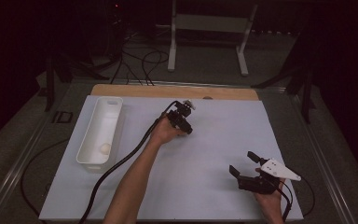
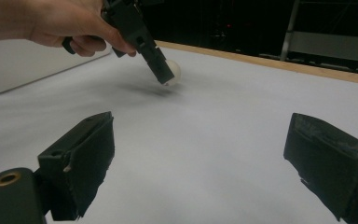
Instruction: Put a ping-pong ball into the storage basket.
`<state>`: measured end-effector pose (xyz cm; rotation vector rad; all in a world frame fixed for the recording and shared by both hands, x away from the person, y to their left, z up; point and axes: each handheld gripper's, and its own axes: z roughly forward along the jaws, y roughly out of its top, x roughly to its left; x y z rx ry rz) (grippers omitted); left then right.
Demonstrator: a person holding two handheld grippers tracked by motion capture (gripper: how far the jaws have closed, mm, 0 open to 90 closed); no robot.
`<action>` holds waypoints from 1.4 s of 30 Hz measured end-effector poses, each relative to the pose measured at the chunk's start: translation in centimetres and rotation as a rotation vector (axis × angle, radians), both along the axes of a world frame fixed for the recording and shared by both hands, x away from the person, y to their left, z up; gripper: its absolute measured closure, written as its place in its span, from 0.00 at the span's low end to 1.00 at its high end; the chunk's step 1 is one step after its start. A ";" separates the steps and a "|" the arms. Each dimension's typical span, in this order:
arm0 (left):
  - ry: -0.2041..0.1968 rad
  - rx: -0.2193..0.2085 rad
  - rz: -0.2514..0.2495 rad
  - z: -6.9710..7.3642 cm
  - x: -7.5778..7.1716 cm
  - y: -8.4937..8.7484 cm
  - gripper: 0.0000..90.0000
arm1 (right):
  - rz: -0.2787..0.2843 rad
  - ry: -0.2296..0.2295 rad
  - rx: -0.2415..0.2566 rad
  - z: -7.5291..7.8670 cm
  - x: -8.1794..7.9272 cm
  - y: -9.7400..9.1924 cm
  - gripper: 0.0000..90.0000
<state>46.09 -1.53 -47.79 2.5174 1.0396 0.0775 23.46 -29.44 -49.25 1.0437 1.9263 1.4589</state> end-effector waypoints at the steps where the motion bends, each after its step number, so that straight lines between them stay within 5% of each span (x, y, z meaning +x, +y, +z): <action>1: -0.001 0.000 -0.001 0.1 0.0 0.0 0.57 | 0.001 0.000 -0.001 0.0 0.0 0.0 0.09; 42: -0.033 0.009 -0.014 3.6 -0.7 2.0 0.57 | 0.001 0.000 -0.003 -0.1 0.0 0.0 0.09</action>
